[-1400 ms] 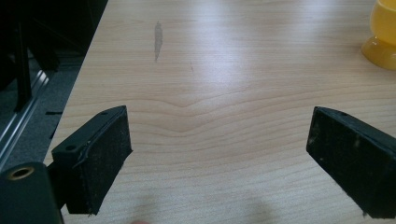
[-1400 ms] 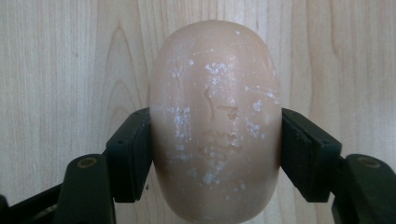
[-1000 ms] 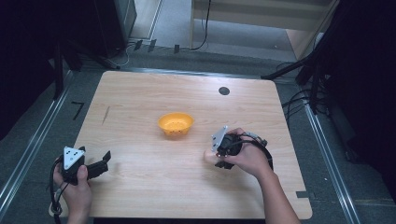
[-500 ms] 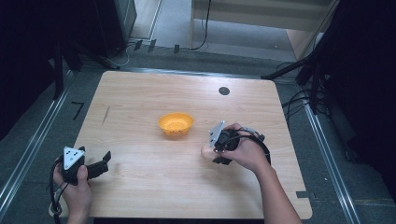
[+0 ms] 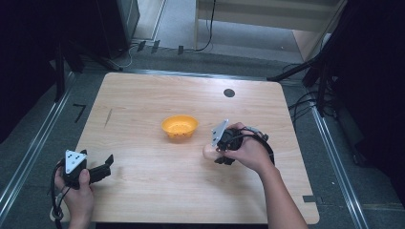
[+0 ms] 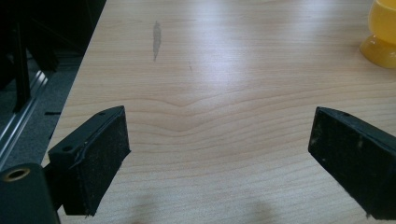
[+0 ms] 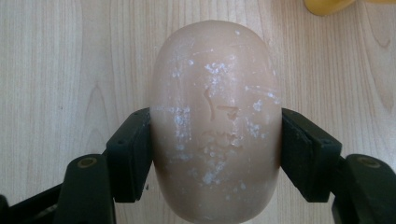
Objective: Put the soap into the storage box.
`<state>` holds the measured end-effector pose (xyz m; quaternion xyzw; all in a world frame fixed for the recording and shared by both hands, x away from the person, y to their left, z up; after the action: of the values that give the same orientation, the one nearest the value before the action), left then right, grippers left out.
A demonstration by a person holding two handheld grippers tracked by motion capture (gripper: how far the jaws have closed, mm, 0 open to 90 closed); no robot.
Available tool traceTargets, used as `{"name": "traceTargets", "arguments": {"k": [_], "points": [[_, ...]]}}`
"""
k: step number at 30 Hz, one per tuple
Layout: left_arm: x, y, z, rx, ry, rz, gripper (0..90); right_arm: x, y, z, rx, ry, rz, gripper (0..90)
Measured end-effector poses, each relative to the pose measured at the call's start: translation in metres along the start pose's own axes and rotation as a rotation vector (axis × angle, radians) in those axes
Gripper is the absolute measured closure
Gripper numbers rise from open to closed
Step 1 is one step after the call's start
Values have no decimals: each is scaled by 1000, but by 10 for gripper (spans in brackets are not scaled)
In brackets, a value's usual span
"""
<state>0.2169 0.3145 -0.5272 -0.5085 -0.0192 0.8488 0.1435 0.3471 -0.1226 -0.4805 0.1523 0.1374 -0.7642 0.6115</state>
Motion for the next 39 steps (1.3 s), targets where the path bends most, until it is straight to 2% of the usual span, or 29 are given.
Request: {"name": "traceTargets", "arguments": {"k": [12,22,32,39], "points": [[0,0,0,-2,2,-2,57,-9,6,2,-5,13,8,333],[0,0,0,1,0,-2,57,-29,12,9,-7,28,25,332],[0,0,0,4,1,-6,57,-44,22,7,-19,40,46,332],[0,1,0,4,0,-7,57,-60,31,6,-23,27,71,332]]}}
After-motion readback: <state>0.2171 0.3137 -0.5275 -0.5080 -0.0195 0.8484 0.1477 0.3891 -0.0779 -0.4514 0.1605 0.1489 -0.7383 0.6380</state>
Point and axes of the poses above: each handheld gripper's, and its own axes: z roughly backward along the jaws, x roughly out of its underside, y roughly to its right, the point moved 1 cm from there along -z, roughly forward along the jaws, and after that the axes turned 13 degrees about -z, right-handed, at the moved point
